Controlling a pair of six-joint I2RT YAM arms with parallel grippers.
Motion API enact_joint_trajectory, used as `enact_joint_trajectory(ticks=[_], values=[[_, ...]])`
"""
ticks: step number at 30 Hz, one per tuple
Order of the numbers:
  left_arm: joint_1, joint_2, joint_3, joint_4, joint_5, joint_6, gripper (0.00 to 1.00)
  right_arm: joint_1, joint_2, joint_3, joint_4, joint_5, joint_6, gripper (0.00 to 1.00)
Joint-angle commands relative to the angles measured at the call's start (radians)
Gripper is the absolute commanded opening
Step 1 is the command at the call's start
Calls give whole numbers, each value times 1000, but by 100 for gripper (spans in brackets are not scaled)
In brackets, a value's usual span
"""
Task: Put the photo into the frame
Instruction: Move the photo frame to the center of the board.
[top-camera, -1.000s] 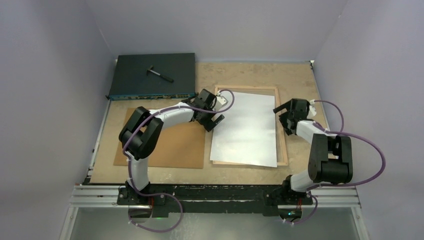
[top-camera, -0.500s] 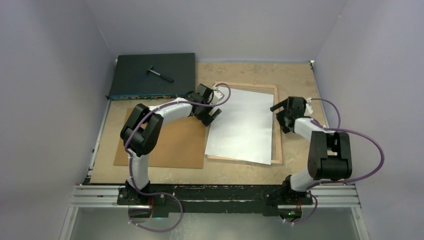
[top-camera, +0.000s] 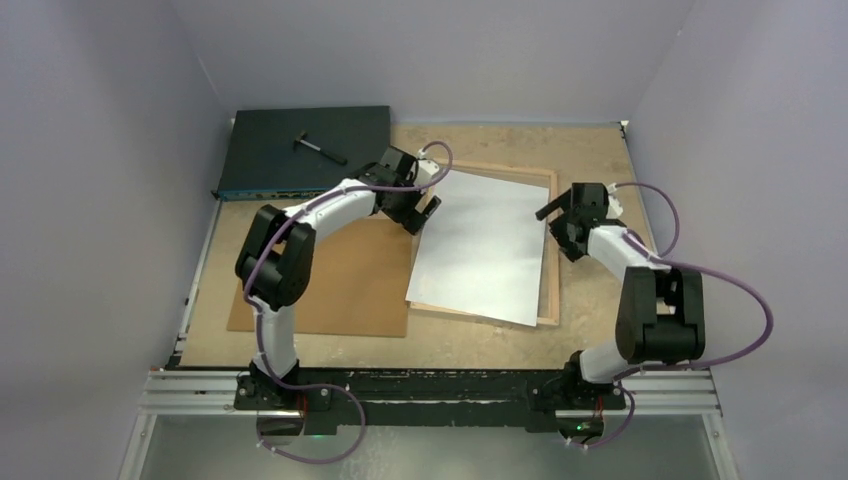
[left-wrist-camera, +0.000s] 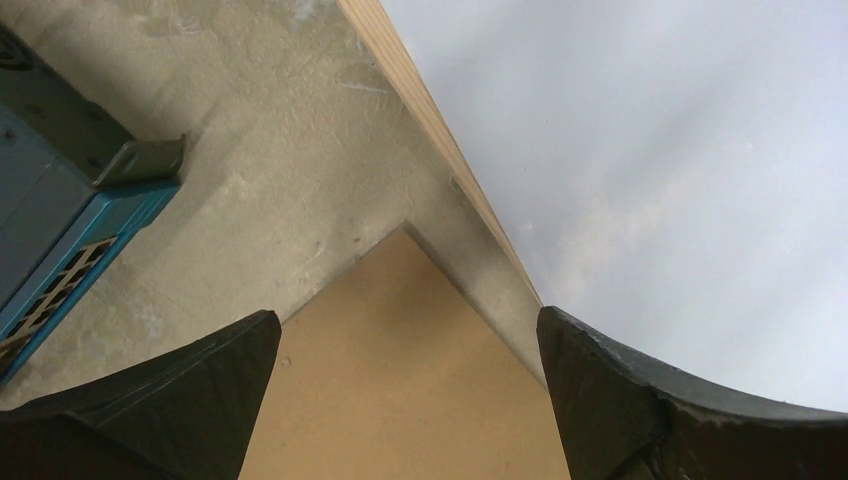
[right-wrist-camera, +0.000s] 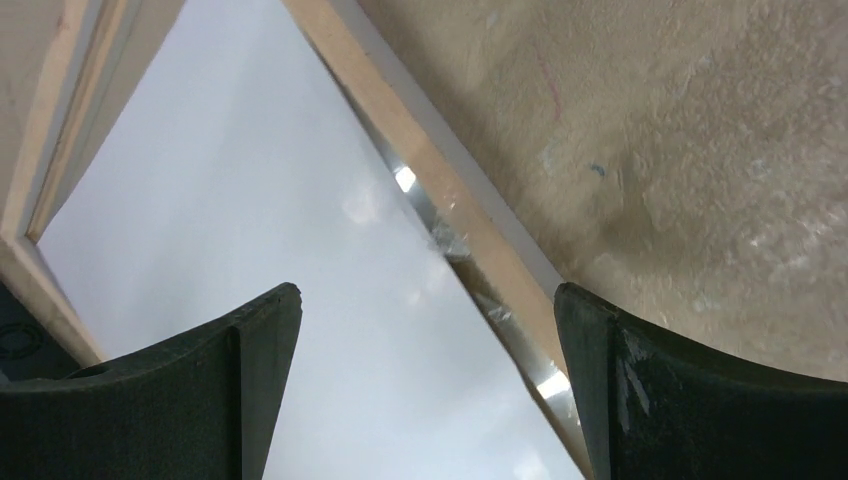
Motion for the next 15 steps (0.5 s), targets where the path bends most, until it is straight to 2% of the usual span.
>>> enact_joint_trajectory(ticks=[1,6,8,11,15], values=[[49,-136,17,-70,127,-20,100,70,-163,28,-93,86,-63,99],[58,-204,-92,-104,143,43,100,181,-269,-2,-177,131,-62,99],[58,-223,-145,-105,136,68,99,269,-302,-25,-188,137,-39,99],[80,-256,-209,-106,145,70,99,509,-312,-39,-215,206,28,99],[145,-301,-212,-154,182,68,99,805,-234,51,-267,300,89,96]])
